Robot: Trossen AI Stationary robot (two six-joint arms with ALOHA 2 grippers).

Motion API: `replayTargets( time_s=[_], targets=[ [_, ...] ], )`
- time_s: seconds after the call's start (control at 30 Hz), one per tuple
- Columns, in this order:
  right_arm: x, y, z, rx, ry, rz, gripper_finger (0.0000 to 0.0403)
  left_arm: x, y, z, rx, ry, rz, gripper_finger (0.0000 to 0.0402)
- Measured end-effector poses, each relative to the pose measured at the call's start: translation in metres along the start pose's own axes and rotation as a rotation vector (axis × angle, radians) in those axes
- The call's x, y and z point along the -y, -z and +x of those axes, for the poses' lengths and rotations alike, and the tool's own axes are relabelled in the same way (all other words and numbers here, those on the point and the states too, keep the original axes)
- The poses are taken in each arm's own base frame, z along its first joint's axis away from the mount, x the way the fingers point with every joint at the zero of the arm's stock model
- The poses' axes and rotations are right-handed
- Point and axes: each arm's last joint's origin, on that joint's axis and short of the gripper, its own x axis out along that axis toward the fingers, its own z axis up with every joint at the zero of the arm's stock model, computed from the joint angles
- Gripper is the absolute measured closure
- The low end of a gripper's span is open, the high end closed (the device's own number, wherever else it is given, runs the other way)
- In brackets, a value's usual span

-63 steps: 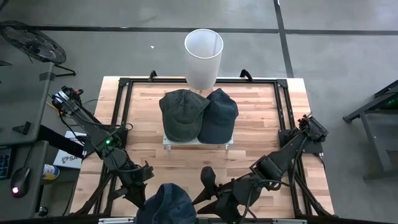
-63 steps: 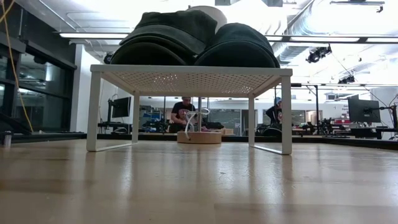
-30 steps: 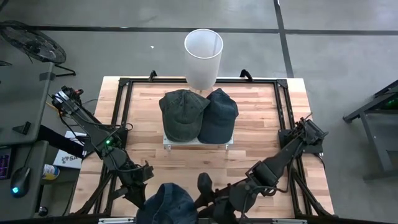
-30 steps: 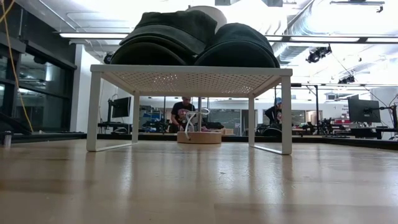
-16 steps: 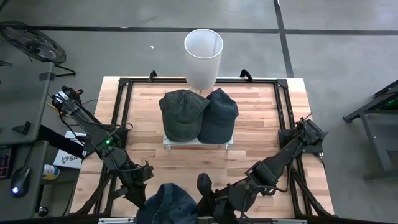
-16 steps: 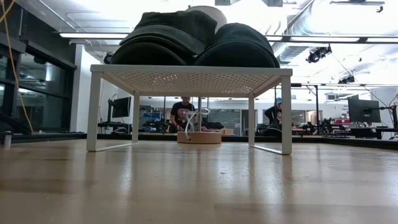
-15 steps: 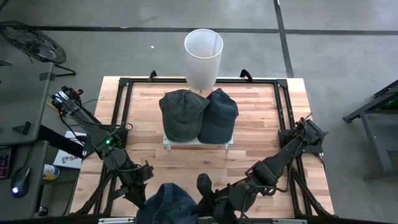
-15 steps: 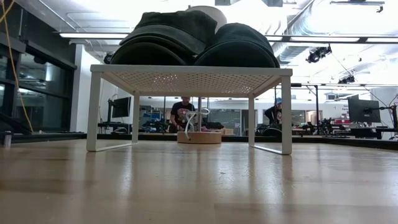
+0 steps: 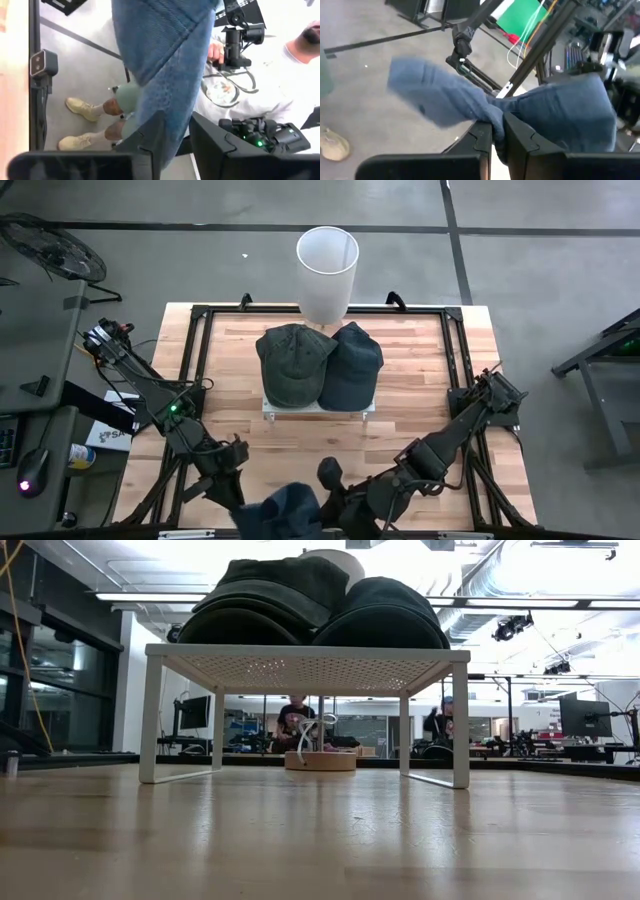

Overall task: Pick & Place hat
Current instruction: Stack the blue cap on the blue cap on the shelf

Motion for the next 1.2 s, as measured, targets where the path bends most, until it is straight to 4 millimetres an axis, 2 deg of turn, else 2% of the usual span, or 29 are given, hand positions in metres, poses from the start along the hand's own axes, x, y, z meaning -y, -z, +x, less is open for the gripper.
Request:
replayTargets(
  time_s=[0.13,0.47,0.7,1.03,1.2],
  targets=[
    [0.001,0.001,-0.004,-0.031,0.020,0.086,0.0385,0.001,-0.001,0.000,0.012,0.003,0.000,0.0299],
    [-0.001,-0.003,-0.024,-0.097,0.037,0.185,0.0385,0.001,-0.004,0.000,0.091,-0.025,0.031,0.0296],
    [-0.002,-0.008,-0.058,-0.186,0.163,0.258,0.0385,-0.001,-0.006,-0.001,0.169,-0.078,0.084,0.0296],
    [0.017,-0.018,-0.114,-0.189,0.321,0.368,0.0385,-0.001,-0.007,-0.001,0.217,-0.108,0.104,0.0295],
    [0.029,-0.019,-0.135,-0.189,0.355,0.423,0.0385,-0.001,-0.008,-0.001,0.243,-0.123,0.106,0.0295]
  ],
)
